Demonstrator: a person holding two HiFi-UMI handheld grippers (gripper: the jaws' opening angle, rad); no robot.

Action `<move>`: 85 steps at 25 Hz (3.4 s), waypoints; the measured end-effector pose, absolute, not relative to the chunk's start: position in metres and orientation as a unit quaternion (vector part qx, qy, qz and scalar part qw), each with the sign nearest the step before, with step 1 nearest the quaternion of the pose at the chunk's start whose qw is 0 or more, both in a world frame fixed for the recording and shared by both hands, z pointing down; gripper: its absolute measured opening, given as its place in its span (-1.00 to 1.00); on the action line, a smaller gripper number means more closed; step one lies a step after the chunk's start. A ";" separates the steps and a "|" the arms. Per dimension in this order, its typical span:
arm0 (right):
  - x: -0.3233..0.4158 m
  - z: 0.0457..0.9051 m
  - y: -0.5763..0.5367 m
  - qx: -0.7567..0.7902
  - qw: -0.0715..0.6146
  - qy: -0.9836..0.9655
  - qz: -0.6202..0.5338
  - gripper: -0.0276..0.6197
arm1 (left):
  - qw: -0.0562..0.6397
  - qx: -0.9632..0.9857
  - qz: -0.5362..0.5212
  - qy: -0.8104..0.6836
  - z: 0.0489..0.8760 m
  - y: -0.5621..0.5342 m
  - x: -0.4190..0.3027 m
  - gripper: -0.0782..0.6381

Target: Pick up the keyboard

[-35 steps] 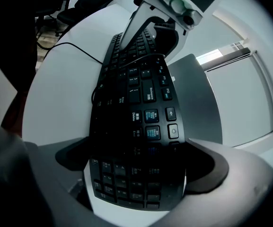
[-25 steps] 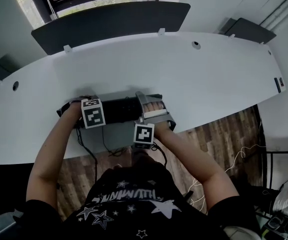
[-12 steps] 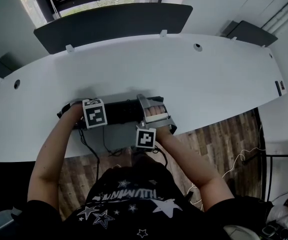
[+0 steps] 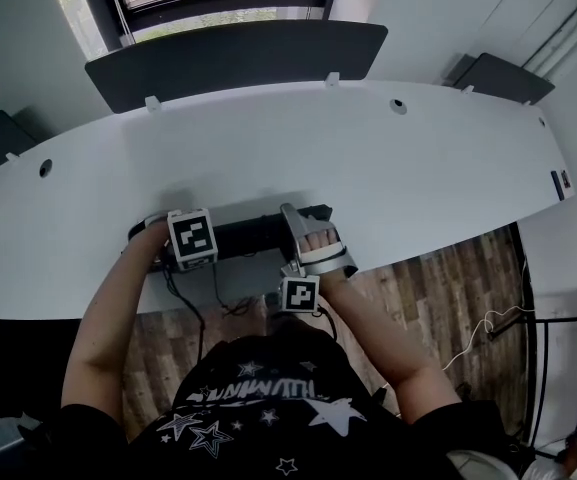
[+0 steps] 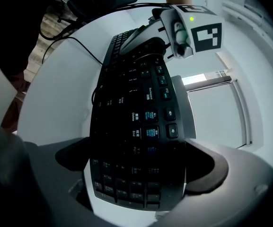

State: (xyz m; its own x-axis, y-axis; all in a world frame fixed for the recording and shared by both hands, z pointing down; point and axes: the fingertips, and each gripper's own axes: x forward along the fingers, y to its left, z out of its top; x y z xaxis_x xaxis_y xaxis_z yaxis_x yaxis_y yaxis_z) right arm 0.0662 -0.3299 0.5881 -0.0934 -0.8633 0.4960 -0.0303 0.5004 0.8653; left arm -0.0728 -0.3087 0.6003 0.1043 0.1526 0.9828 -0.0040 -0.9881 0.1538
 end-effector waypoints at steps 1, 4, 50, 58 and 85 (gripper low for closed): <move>0.064 0.586 -0.329 0.342 0.574 -0.648 -0.366 0.86 | 0.060 0.742 0.665 0.049 0.600 -0.308 -0.074 -0.58; 0.061 0.584 -0.327 0.331 0.575 -0.643 -0.383 0.86 | 0.059 0.748 0.660 0.041 0.594 -0.308 -0.080 -0.59; 0.064 0.494 -0.135 0.615 0.282 -0.735 -0.041 0.52 | 0.232 0.960 0.107 -0.112 0.433 -0.134 -0.085 -0.58; 0.130 0.460 -0.086 0.684 0.188 -0.705 -0.023 -0.65 | 0.248 0.957 0.030 -0.149 0.399 -0.100 -0.052 -0.58; 0.159 0.460 0.084 0.652 0.146 -0.744 0.008 -0.91 | 0.211 0.929 -0.033 -0.303 0.384 0.082 -0.077 -0.58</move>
State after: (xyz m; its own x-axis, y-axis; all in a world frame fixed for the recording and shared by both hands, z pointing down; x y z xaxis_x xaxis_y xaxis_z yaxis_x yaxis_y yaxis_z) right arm 0.1594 0.0835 0.4605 -0.1082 -0.9676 0.2282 -0.9723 0.1509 0.1786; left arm -0.0769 0.0821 0.3838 0.8144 -0.5766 0.0660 -0.5483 -0.7272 0.4130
